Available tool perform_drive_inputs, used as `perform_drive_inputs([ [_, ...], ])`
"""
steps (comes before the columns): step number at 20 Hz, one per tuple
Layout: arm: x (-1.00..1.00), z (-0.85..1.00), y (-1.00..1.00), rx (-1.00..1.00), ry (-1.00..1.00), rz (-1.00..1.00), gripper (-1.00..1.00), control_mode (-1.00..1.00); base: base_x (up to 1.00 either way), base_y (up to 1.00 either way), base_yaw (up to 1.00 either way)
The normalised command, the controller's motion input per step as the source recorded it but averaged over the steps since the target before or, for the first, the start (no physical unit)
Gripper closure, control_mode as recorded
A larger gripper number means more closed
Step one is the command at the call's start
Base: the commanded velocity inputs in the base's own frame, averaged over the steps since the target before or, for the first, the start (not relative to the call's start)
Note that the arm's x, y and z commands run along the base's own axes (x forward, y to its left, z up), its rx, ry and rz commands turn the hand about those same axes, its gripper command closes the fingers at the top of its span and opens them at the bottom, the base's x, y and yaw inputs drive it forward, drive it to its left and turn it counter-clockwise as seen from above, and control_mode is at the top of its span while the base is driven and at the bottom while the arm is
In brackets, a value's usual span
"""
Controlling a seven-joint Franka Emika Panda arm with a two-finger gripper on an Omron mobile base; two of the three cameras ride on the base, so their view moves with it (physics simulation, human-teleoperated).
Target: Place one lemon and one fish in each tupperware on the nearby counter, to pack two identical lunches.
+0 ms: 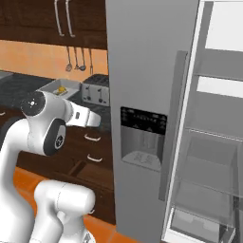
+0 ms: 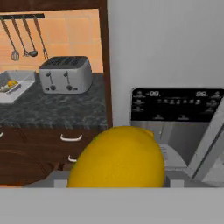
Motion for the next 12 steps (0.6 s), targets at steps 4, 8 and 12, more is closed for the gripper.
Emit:
perform_drive_inputs([
  [4,0.00,0.00,0.00,0.00,0.00,0.00,1.00,1.00,0.42,1.00,0.23],
  [8,0.00,0.00,0.00,0.00,0.00,0.00,1.00,1.00,0.66,1.00,0.29],
  [12,0.00,0.00,0.00,0.00,0.00,0.00,1.00,1.00,0.93,1.00,0.32],
])
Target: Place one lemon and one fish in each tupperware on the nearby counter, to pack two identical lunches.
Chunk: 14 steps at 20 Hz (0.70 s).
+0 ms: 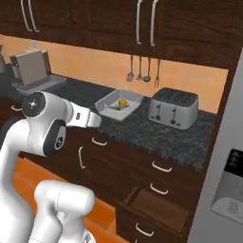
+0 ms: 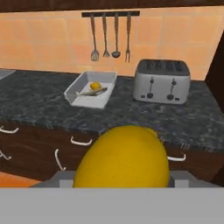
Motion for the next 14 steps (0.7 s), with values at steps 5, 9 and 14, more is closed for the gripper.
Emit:
perform_drive_inputs([
  [5,0.00,0.00,0.00,0.00,0.00,0.00,1.00,1.00,1.00,1.00,0.30],
  [9,0.00,0.00,0.00,0.00,0.00,0.00,1.00,1.00,1.00,1.00,0.12],
  [14,0.00,0.00,0.00,0.00,0.00,0.00,1.00,1.00,1.00,1.00,-0.06],
])
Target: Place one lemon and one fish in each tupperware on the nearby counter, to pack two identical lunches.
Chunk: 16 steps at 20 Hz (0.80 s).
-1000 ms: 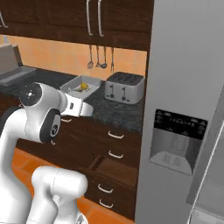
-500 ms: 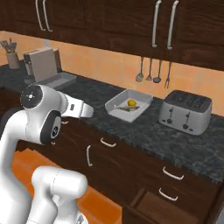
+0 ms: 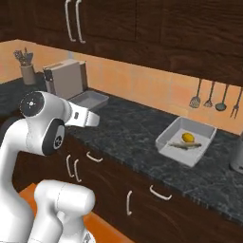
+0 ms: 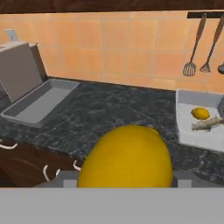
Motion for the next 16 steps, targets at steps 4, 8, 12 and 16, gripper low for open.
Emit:
perform_drive_inputs([
  [4,0.00,0.00,0.00,0.00,0.00,0.00,1.00,1.00,1.00,1.00,-0.14],
  [8,0.00,0.00,0.00,0.00,0.00,0.00,1.00,1.00,0.99,1.00,-0.12],
  [12,0.00,0.00,0.00,0.00,0.00,0.00,1.00,1.00,1.00,1.00,-0.11],
  [16,0.00,0.00,0.00,0.00,0.00,0.00,1.00,1.00,0.89,0.97,-0.09],
])
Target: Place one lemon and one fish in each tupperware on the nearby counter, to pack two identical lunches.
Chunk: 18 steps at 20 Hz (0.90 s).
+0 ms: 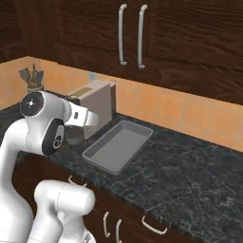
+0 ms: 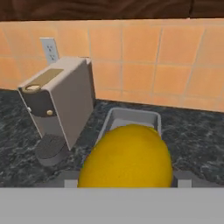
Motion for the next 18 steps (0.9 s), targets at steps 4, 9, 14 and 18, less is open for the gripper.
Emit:
perform_drive_inputs([
  [4,0.00,0.00,0.00,0.00,0.00,0.00,1.00,1.00,0.43,0.33,-0.14],
  [9,0.00,-0.38,-0.28,-0.03,-0.02,-0.08,1.00,-1.00,0.01,0.00,-0.08],
  [14,0.36,-0.72,-0.79,0.07,0.08,-0.06,1.00,-1.00,0.00,0.00,0.00],
  [18,0.69,-0.85,-0.31,0.20,0.24,-0.01,1.00,-1.00,0.00,0.00,0.00],
])
